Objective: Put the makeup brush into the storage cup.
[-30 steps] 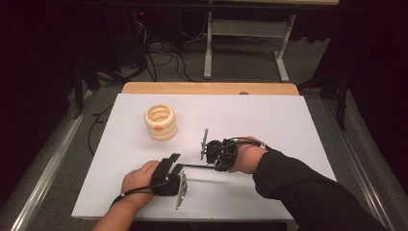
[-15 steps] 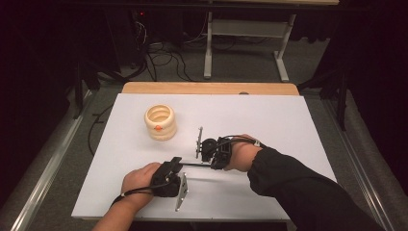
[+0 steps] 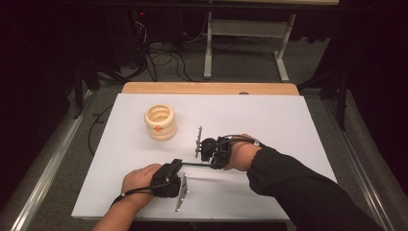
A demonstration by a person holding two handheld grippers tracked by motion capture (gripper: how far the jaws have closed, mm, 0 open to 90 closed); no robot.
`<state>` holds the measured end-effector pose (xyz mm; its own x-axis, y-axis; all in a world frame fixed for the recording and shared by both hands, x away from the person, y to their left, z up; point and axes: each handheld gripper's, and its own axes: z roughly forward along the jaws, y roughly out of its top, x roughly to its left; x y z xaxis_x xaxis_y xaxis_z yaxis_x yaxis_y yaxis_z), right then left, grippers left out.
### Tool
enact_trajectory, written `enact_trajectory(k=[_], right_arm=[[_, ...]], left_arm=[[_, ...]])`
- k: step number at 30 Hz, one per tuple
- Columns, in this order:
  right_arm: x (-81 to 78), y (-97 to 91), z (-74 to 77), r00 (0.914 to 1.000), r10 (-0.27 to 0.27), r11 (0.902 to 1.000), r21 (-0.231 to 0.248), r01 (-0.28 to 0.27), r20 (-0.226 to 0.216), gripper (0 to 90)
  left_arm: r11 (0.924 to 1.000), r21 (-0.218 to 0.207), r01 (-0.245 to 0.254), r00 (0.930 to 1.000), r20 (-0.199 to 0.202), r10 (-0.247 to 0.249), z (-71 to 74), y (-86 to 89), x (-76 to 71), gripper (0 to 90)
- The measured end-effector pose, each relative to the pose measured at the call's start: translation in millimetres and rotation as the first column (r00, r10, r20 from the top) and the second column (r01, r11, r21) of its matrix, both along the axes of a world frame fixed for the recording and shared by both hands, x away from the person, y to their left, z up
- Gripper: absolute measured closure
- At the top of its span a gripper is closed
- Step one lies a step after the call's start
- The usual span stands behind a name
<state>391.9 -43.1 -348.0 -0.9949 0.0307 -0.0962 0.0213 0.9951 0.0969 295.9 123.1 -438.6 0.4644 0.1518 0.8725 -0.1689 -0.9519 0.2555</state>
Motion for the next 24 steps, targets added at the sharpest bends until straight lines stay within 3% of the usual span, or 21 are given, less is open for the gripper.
enact_trajectory(k=[16,17,18,20,21,24], right_arm=[[-0.7,-0.4,1.1,1.0,0.002,1.0,0.006,-0.002,0.005,86.0],[-0.6,-0.5,1.1,1.0,0.002,1.0,0.005,-0.002,0.005,85.9],[-0.4,-0.5,1.1,1.0,0.003,1.0,0.005,-0.003,0.006,85.8],[-0.6,-0.6,0.9,1.0,0.001,1.0,0.003,-0.001,0.005,85.5],[-0.6,-0.6,0.8,1.0,-0.001,1.0,0.005,0.001,0.004,85.4],[0.4,-0.8,1.2,1.0,0.0,1.0,0.005,0.0,0.005,85.0]], left_arm=[[0.9998,0.019,-0.003,0.9998,-0.019,0.003,-2.9,-0.4,1.0,85.4],[0.9984,0.056,-0.012,0.9998,-0.018,0.013,-0.7,0.0,0.2,85.5],[0.9983,0.058,-0.011,0.9998,-0.019,0.012,-0.7,0.0,0.2,85.6],[0.9983,0.058,-0.01,0.9997,-0.022,0.011,-0.5,0.1,0.3,85.6],[0.9999,0.017,0.002,0.9996,-0.027,-0.001,-2.9,-0.3,1.0,85.6],[0.9999,0.014,0.001,0.9995,-0.032,0.0,-2.5,0.1,0.7,85.7]])
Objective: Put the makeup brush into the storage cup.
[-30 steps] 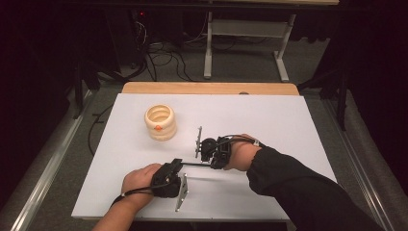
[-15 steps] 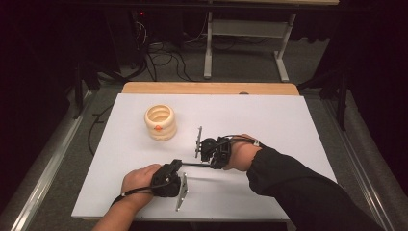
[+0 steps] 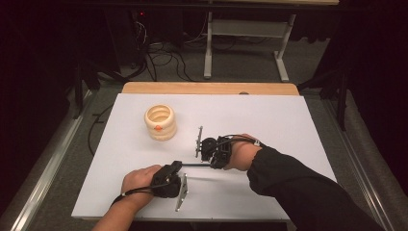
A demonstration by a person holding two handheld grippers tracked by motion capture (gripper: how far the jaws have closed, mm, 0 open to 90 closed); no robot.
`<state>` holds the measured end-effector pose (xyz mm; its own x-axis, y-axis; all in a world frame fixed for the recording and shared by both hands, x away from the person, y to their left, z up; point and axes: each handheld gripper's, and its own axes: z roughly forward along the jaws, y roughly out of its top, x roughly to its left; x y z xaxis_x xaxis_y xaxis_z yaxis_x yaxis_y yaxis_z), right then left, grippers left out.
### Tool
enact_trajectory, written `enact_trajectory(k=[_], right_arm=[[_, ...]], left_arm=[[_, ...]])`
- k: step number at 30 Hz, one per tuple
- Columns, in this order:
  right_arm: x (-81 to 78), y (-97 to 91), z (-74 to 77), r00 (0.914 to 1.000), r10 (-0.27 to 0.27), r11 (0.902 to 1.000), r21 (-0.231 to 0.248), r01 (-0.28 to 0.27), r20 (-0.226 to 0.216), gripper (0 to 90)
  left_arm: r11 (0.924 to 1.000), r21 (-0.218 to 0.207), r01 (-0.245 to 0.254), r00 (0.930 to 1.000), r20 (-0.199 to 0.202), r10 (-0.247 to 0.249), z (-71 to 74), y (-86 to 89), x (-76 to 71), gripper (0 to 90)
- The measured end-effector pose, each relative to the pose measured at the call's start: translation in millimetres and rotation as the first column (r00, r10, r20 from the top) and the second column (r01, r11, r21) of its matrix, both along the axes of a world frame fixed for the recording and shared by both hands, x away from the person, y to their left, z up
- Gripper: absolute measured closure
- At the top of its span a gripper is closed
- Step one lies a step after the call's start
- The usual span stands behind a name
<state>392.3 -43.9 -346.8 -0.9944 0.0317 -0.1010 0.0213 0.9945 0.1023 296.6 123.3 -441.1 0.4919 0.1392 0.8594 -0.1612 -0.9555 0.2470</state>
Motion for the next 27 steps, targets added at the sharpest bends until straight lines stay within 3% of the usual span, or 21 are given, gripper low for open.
enact_trajectory(k=[5,15,17,18,19,20,21,27], right_arm=[[-0.2,0.0,0.2,1.0,0.001,1.0,0.004,-0.001,0.005,84.3],[0.6,-0.2,2.5,0.9999,-0.01,0.9999,0.01,0.01,-0.006,74.0],[0.8,-0.1,2.9,0.9999,-0.011,0.9999,0.007,0.011,-0.002,70.2],[1.0,0.0,2.9,0.9999,-0.014,0.9999,0.008,0.014,0.002,68.0],[1.1,-0.1,3.0,0.9999,-0.015,0.9999,0.007,0.015,0.002,67.3],[1.3,-0.1,3.0,0.9999,-0.015,0.9999,0.007,0.015,-0.002,64.9],[1.1,-0.1,3.0,0.9999,-0.016,0.9998,0.008,0.016,-0.002,64.2],[1.6,-1.6,4.7,0.9998,-0.022,0.9997,0.01,0.022,0.001,54.5]], left_arm=[[1.0,0.0,0.002,1.0,-0.005,-0.002,0.7,0.2,-0.1,85.8],[1.0,-0.005,-0.001,0.9998,-0.018,0.001,0.6,0.3,0.2,85.9],[1.0,-0.009,0.001,0.9999,-0.016,-0.002,0.8,0.5,0.2,85.9],[0.9998,0.019,-0.007,0.9999,-0.015,0.007,2.8,0.8,-0.3,85.9],[0.9998,0.016,-0.009,0.9998,-0.02,0.009,3.0,1.1,0.2,85.9],[0.9999,-0.015,-0.005,0.9998,-0.021,0.005,1.2,0.8,0.6,85.9],[0.9998,0.015,-0.011,0.9997,-0.021,0.011,3.4,1.5,0.4,85.9],[0.9998,0.008,-0.02,0.9996,-0.019,0.02,4.3,2.7,0.8,85.9]])
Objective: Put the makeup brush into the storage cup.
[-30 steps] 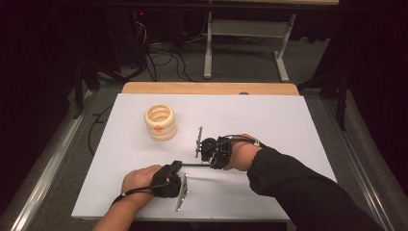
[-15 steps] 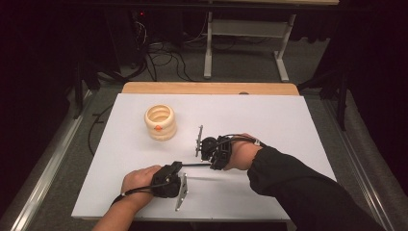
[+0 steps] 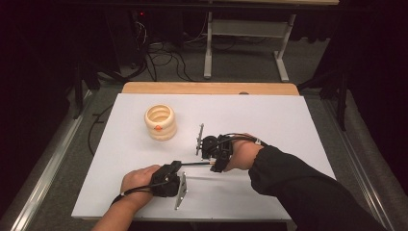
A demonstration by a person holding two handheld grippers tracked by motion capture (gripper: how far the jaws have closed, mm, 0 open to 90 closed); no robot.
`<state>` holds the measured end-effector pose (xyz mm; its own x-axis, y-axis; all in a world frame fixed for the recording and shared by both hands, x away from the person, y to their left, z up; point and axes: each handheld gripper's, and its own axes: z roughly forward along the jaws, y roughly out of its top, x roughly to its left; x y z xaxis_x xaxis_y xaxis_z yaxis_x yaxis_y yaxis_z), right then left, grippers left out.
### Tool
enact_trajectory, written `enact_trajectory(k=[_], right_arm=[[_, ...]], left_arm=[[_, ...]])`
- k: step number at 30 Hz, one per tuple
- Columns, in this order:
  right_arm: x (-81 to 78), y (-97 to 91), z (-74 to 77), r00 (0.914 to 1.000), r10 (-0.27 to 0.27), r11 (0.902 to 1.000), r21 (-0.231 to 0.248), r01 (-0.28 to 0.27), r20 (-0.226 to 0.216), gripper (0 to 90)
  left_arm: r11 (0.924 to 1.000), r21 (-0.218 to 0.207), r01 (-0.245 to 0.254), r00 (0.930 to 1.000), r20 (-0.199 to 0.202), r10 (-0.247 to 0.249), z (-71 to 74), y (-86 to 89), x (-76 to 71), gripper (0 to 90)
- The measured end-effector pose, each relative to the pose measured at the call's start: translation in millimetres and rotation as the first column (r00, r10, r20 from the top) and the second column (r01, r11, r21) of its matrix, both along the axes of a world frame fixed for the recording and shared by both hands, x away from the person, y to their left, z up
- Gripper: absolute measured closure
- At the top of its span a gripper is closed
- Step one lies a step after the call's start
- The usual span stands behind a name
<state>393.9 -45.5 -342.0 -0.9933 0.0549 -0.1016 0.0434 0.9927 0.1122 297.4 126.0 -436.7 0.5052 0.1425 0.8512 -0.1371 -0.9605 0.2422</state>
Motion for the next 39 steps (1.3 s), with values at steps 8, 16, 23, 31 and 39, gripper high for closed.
enact_trajectory(k=[8,16,23,31,39], right_arm=[[0.4,-5.0,-0.3,0.9999,-0.012,0.9998,-0.013,0.012,0.011,36.7],[1.3,-12.7,0.9,0.9993,-0.023,0.9994,-0.026,0.024,0.03,23.9],[2.6,-25.5,-3.4,0.9982,-0.044,0.9977,-0.049,0.046,0.04,11.5],[4.0,-43.6,-7.8,0.9953,-0.086,0.9945,-0.056,0.088,0.045,3.7],[6.4,-70.5,-15.4,0.9904,-0.133,0.9877,-0.078,0.136,0.036,1.1]], left_arm=[[0.9994,-0.035,0.0,1.0,0.005,0.0,-1.2,0.5,0.3,85.9],[0.9993,-0.037,0.001,1.0,0.006,-0.001,-0.9,2.0,0.8,85.9],[0.999,-0.043,-0.01,0.9999,0.01,0.01,-0.9,4.9,1.3,85.9],[0.9991,-0.04,-0.016,0.9998,0.008,0.017,0.0,8.3,2.5,85.8],[0.999,-0.035,-0.029,0.9996,0.006,0.029,2.1,12.1,3.2,85.9]])
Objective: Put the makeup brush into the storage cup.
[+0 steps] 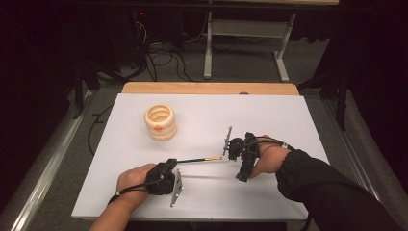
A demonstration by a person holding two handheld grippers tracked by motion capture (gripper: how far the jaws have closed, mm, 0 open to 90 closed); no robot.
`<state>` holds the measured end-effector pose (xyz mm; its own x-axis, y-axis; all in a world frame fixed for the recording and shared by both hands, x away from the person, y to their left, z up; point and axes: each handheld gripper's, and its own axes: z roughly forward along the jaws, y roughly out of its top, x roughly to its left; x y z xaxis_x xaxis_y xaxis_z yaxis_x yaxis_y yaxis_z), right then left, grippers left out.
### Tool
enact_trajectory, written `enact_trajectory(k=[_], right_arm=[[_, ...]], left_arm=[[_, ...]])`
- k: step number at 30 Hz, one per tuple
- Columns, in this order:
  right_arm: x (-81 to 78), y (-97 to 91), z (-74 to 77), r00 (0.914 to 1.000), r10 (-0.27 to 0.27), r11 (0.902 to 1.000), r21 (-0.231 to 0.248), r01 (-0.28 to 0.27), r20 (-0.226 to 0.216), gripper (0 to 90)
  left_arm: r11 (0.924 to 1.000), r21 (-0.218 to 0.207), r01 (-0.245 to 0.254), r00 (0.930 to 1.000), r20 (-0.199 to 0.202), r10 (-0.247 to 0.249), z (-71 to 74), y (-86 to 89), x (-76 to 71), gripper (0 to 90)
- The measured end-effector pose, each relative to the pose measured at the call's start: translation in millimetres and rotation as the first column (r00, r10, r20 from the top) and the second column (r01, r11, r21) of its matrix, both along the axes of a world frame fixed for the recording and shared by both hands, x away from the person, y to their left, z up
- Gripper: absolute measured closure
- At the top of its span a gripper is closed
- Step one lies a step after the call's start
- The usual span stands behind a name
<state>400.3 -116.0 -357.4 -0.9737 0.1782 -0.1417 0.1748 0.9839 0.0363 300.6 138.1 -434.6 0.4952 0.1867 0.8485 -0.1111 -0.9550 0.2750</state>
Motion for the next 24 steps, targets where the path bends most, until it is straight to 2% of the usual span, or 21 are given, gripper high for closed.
enact_trajectory(k=[1,8,10,16,20,24], right_arm=[[0.6,-3.6,-0.7,1.0,-0.008,1.0,-0.002,0.008,0.001,1.1],[3.9,-27.7,-5.8,0.9989,-0.046,0.9988,-0.017,0.046,-0.011,1.1],[4.7,-34.4,-8.8,0.9985,-0.053,0.9982,-0.03,0.053,-0.012,1.1],[5.1,-54.3,-20.5,0.9955,-0.092,0.9947,-0.048,0.091,-0.02,1.1],[6.8,-64.7,-26.4,0.9923,-0.12,0.9921,-0.041,0.119,-0.028,1.1],[6.6,-71.4,-31.6,0.9885,-0.15,0.9888,-0.005,0.149,-0.024,1.2]], left_arm=[[0.9999,-0.015,0.001,1.0,0.0,-0.001,-0.8,0.2,0.3,85.8],[0.9998,-0.021,-0.005,1.0,0.002,0.005,-0.6,1.2,0.4,85.9],[0.9999,-0.007,-0.008,1.0,-0.001,0.008,0.3,1.7,0.3,85.8],[0.9998,-0.019,-0.006,1.0,-0.003,0.005,-1.2,1.8,0.7,85.9],[0.9994,-0.033,-0.013,0.9999,-0.01,0.013,-1.7,2.6,1.5,85.8],[0.9987,-0.046,-0.02,0.9996,-0.022,0.019,-1.8,4.1,3.0,85.9]])
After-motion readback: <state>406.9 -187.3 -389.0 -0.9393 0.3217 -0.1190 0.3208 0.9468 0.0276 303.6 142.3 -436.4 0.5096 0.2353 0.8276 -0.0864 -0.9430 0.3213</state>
